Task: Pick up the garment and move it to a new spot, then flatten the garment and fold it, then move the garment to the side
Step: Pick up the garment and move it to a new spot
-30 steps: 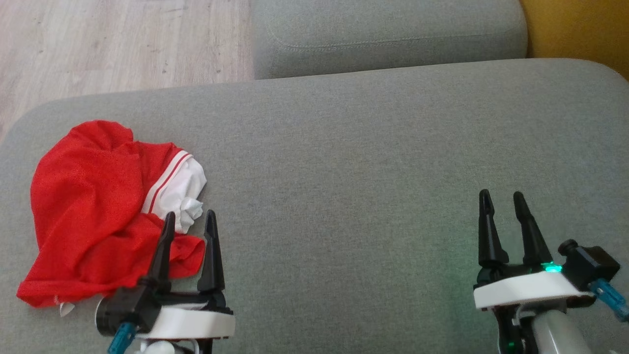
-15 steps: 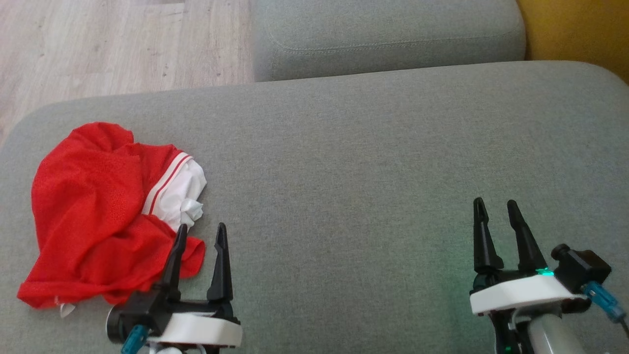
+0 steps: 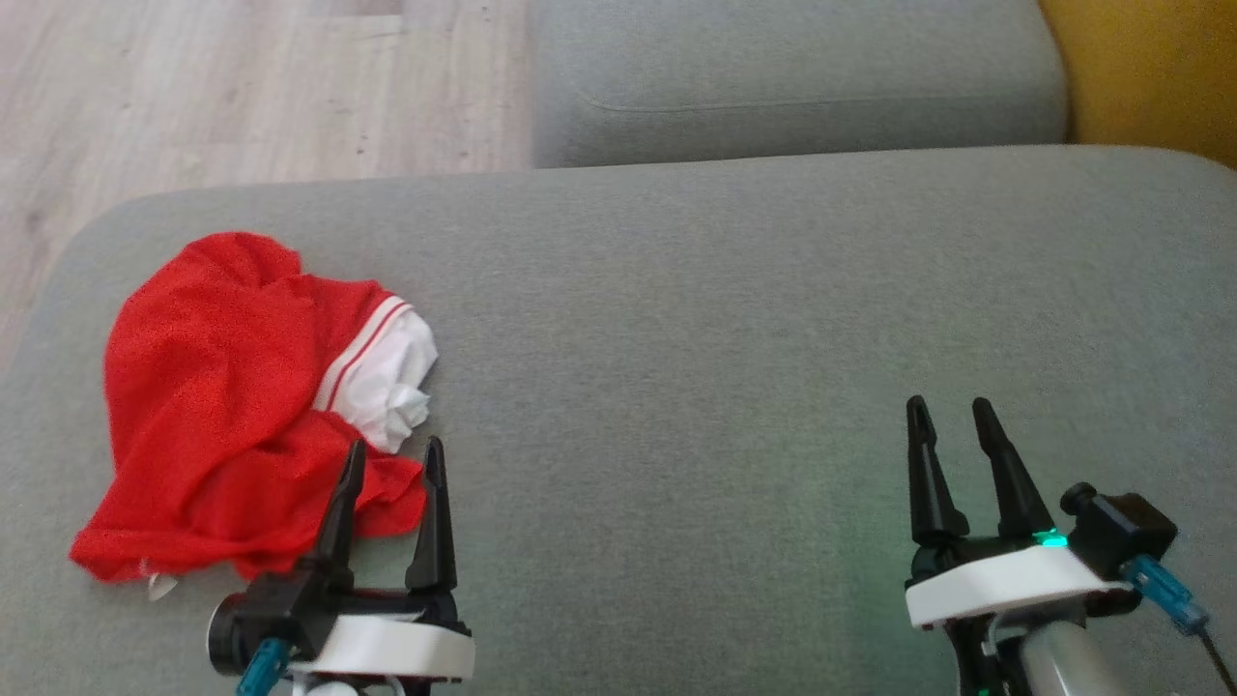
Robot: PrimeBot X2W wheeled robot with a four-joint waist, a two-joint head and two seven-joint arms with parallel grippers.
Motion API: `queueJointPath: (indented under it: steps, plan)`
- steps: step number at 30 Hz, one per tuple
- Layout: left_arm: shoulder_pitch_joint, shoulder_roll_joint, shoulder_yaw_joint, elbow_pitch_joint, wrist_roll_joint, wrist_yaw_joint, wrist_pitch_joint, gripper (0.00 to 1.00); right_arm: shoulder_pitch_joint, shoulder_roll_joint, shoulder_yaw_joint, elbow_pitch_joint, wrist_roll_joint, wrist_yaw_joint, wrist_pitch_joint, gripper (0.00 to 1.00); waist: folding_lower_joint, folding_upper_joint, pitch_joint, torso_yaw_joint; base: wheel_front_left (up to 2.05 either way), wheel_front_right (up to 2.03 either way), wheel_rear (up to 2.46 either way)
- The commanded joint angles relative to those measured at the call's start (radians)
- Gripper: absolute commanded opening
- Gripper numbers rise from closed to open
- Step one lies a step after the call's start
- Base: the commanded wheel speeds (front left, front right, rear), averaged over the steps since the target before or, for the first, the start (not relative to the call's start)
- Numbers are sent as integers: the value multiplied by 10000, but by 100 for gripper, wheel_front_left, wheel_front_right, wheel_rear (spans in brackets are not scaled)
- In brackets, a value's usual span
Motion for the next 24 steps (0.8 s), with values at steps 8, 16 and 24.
queueJointPath:
  steps: [8, 16, 24]
  plan:
    - [-129, -1, 612, -227, 218, 112, -95, 100, -6, -81, 674, -273, -9, -7, -111, 100, 0, 0, -240, 1258, 0, 0, 0]
    - [33, -1, 927, -186, 374, 63, -95, 100, 64, -81, 949, -278, 84, -7, -111, 100, 0, 0, -303, 2039, 0, 0, 0]
    - [167, -1, 1188, -269, 455, 113, -95, 100, 103, -81, 1352, -239, 228, -7, -111, 100, 0, 0, -366, 2598, 0, 0, 0]
